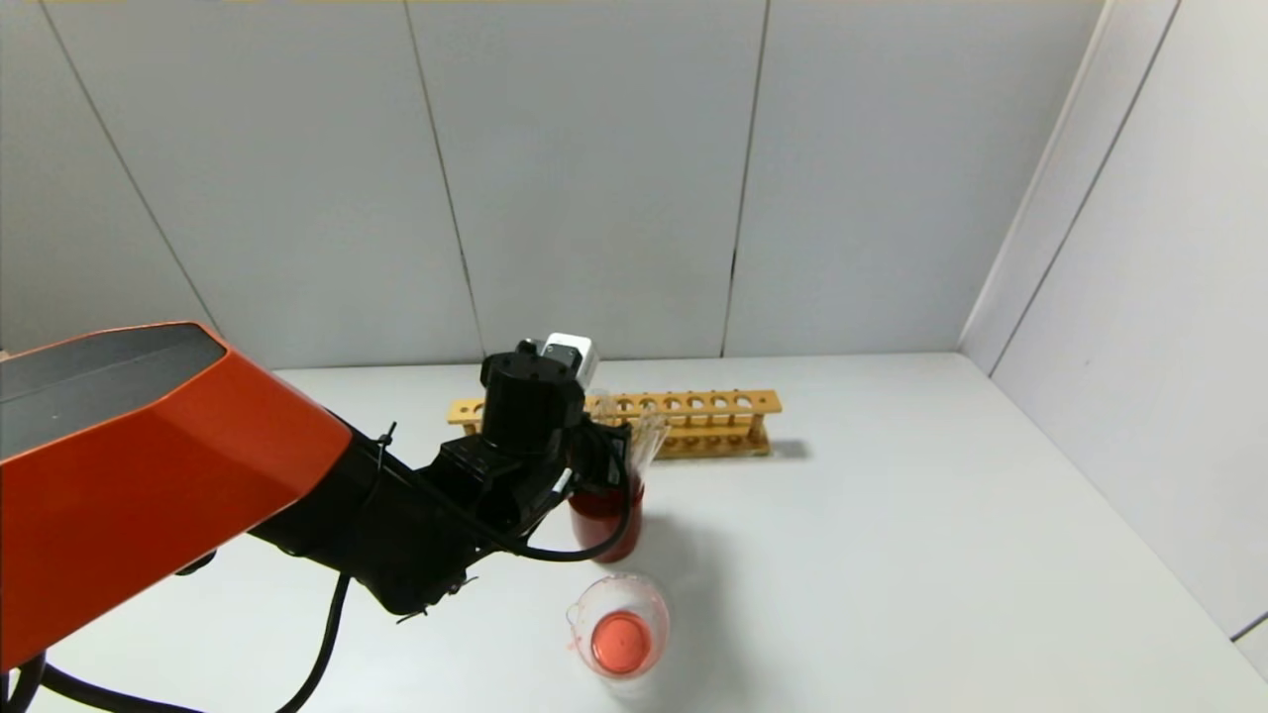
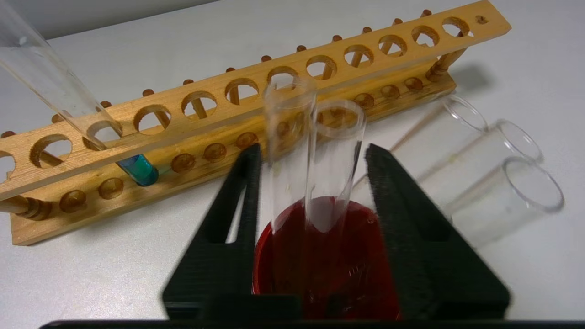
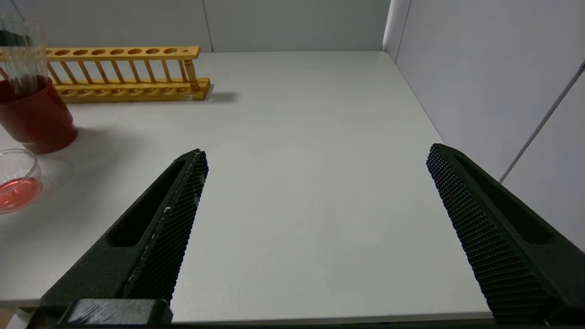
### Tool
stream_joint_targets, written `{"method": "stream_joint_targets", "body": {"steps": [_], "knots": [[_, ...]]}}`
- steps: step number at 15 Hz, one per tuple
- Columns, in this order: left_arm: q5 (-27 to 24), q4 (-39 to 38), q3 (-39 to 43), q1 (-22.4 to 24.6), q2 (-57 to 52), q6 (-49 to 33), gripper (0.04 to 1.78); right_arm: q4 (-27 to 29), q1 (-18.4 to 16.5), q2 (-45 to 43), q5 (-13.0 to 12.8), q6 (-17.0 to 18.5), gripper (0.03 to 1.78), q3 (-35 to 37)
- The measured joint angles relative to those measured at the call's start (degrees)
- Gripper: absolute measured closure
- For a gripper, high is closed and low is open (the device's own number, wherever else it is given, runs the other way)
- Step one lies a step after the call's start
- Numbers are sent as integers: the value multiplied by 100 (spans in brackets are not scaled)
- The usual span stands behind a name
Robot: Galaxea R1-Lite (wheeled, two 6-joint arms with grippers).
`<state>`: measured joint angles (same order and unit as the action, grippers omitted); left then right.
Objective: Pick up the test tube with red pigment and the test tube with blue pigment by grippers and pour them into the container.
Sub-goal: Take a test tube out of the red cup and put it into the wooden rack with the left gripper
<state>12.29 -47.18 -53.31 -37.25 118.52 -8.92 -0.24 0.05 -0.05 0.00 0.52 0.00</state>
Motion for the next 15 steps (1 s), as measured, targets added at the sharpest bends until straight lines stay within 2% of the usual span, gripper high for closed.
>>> {"method": "stream_joint_targets", "body": {"steps": [3, 6, 8, 12, 15], "knots": [[16, 0, 30, 0, -79, 11, 43, 0, 2, 0, 0, 0, 6, 0], [33, 2, 135, -28, -350, 96, 15, 0, 2, 0, 0, -4, 6, 0], [157, 2, 307, -39, -675, 289, 8, 2, 2, 0, 0, -1, 6, 0], [866, 22, 769, -37, -1403, 610, 7, 0, 2, 0, 0, -1, 6, 0], [987, 21, 1114, -94, -1869, 684, 7, 0, 2, 0, 0, -4, 6, 0]]}}
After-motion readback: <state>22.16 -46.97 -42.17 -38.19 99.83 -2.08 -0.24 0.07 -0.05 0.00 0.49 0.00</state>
